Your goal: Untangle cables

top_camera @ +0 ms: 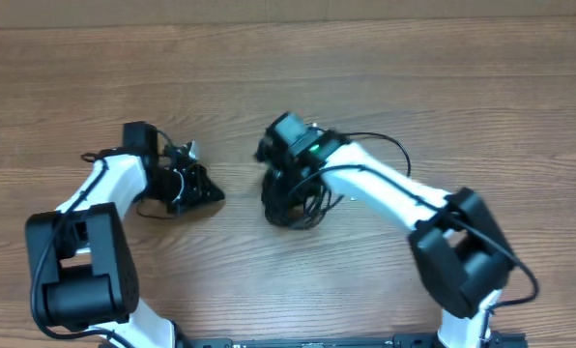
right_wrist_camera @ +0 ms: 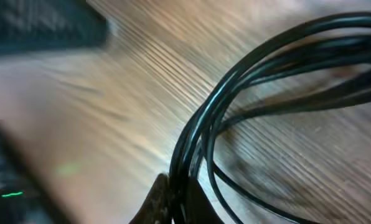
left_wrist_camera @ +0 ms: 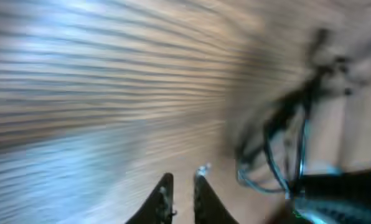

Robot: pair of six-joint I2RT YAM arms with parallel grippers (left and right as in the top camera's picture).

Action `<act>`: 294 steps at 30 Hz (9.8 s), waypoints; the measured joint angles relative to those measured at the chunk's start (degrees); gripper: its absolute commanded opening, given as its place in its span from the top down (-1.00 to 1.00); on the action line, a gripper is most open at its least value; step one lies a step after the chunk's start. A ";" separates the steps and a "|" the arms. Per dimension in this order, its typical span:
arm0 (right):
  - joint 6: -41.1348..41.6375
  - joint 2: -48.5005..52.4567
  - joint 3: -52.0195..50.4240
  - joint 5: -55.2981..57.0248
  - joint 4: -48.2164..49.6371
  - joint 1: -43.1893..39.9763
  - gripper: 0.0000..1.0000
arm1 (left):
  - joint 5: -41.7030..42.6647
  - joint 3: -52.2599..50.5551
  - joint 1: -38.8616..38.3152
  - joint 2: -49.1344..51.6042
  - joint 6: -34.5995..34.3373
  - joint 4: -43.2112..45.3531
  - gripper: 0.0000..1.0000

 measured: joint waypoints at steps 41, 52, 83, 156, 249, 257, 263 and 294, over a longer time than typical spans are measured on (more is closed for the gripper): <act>16.50 -1.14 -1.11 15.32 6.67 6.73 0.17 | 9.53 0.24 -1.31 0.11 8.63 -2.73 0.34; 19.67 1.27 -1.11 23.21 6.05 5.18 0.03 | 9.53 0.22 -1.31 0.11 8.63 -3.02 0.32; 38.86 5.22 6.25 32.15 -0.44 10.86 0.31 | 8.24 0.24 -1.31 0.11 8.63 -2.75 0.24; 22.47 12.37 6.60 -8.00 -7.50 -12.72 0.92 | -18.01 0.44 -3.80 0.48 -6.84 -2.89 0.92; 28.37 11.26 6.80 22.47 -13.73 -14.93 0.92 | -46.23 6.62 -24.41 -40.04 -23.39 -8.02 0.92; 31.19 11.17 6.78 23.85 -14.40 -18.82 -0.37 | -57.51 6.64 -24.41 -40.33 -31.26 -10.71 -0.64; 25.40 11.15 7.52 19.93 -14.88 -17.40 -0.38 | -54.12 6.67 -24.41 -30.91 -29.53 -10.34 -1.00; 28.02 7.82 2.60 14.10 -4.85 -2.03 -0.63 | -22.25 6.95 -26.69 6.01 -18.29 5.97 0.92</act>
